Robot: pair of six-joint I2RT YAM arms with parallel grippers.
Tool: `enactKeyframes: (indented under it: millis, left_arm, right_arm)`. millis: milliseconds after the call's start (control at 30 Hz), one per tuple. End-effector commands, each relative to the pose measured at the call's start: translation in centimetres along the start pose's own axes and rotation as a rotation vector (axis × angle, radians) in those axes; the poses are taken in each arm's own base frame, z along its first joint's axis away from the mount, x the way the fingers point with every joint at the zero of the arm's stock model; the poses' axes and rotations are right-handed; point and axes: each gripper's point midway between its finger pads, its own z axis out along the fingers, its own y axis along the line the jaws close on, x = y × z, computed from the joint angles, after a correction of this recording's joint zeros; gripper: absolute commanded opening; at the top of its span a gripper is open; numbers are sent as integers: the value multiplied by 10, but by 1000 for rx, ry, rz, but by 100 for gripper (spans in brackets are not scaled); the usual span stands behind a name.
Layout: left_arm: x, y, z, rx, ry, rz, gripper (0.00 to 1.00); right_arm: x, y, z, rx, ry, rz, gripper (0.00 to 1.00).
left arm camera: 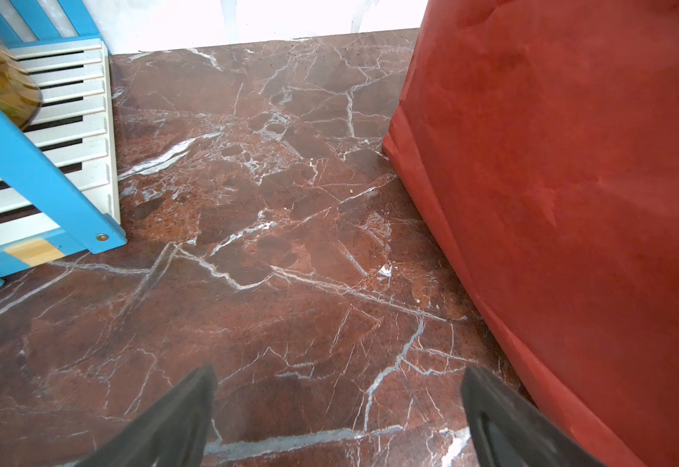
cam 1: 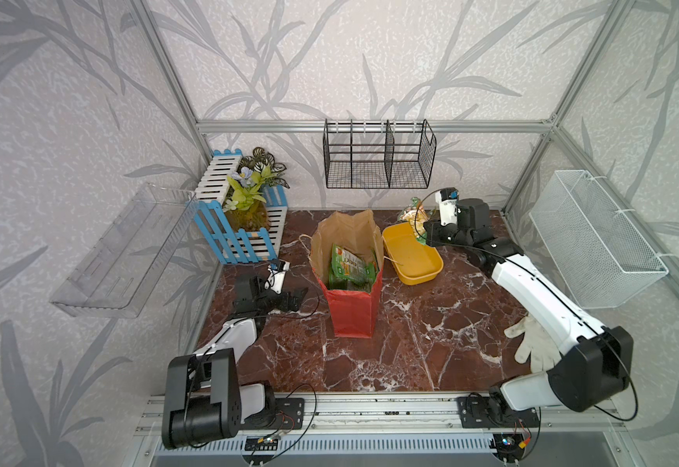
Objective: Place the condiment packets inside the bag
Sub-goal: Pick up the condiment packet from the storage box, then place the condiment packet in the paper bag.
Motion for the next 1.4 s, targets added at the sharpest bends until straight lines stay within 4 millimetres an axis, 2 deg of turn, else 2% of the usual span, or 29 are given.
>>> enactKeyframes:
  millis: [0,200,400,600,767,833,900,1000,1167,1233,1367]
  left_arm:
    - [-10,2,-4,-3,-30,0,99]
    - [-12,12,-9,-5,-48,-45,100]
    - [-13,19,-12,-16,-61,-67,100]
    - [-14,20,-13,-26,-71,-69,100]
    - [-14,21,-14,-25,-75,-71,100]
    - [-14,21,-14,-27,-75,-72,100]
    - [-14,21,-14,-25,-75,-72,100]
    - [-15,22,-14,-28,-76,-73,100]
    - [-16,27,-15,-55,-81,-86,100]
    - [-17,31,-16,-76,-92,-97,100]
    - [-23,45,-22,-165,-139,-122,100]
  right_arm:
    - [-19,39,-27,-60,-83,-74,0]
    - [-22,100,-52,-151,-102,-178,0]
    - [-12,153,-50,-225,-63,-266,0]
    - [3,178,-36,-238,-8,-330,0]
    - [2,184,-36,-245,-5,-334,2]
    - [0,184,-39,-248,-9,-333,27]
    - [-5,182,-46,-243,-27,-330,43]
    - [-15,173,-60,-215,-72,-323,60]
    - [-22,149,-85,-146,-126,-305,77]
    - [-21,126,-92,-81,-145,-263,84]
    - [-5,50,-94,56,-141,-110,93]
